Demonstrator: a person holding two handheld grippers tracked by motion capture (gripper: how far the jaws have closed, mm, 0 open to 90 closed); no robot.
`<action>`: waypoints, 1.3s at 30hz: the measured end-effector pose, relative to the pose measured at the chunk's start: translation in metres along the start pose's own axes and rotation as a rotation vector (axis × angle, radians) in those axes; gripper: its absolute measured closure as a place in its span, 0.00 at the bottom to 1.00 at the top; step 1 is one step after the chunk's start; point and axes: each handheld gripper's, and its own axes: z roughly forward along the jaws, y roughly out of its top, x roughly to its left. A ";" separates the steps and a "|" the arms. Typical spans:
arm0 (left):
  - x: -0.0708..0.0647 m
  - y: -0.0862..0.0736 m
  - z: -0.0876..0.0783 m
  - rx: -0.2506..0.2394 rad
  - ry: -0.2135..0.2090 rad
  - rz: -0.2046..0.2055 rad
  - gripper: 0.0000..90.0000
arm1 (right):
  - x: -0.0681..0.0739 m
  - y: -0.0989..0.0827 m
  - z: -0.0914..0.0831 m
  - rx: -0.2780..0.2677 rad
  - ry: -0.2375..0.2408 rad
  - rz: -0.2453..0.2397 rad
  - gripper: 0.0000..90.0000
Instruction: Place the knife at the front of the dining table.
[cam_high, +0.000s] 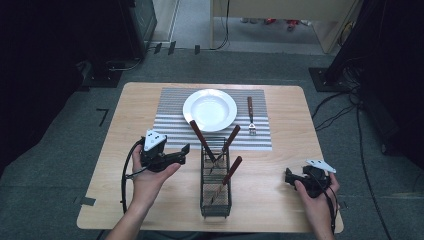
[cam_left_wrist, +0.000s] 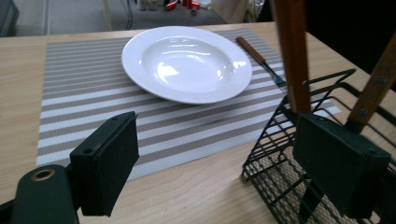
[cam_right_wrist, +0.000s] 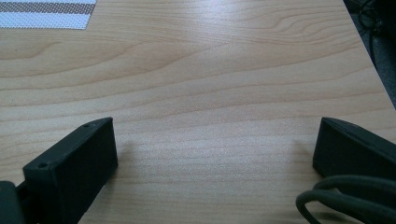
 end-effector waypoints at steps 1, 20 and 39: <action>-0.003 0.001 0.001 -0.008 -0.013 0.001 0.35 | 0.000 0.000 0.000 0.000 0.000 0.000 0.00; -0.019 0.011 0.024 -0.010 -0.143 -0.056 0.58 | 0.000 0.000 0.000 0.000 0.003 0.000 0.00; -0.033 0.017 0.037 -0.017 -0.112 -0.053 0.79 | 0.000 0.000 0.000 0.000 0.003 0.000 0.00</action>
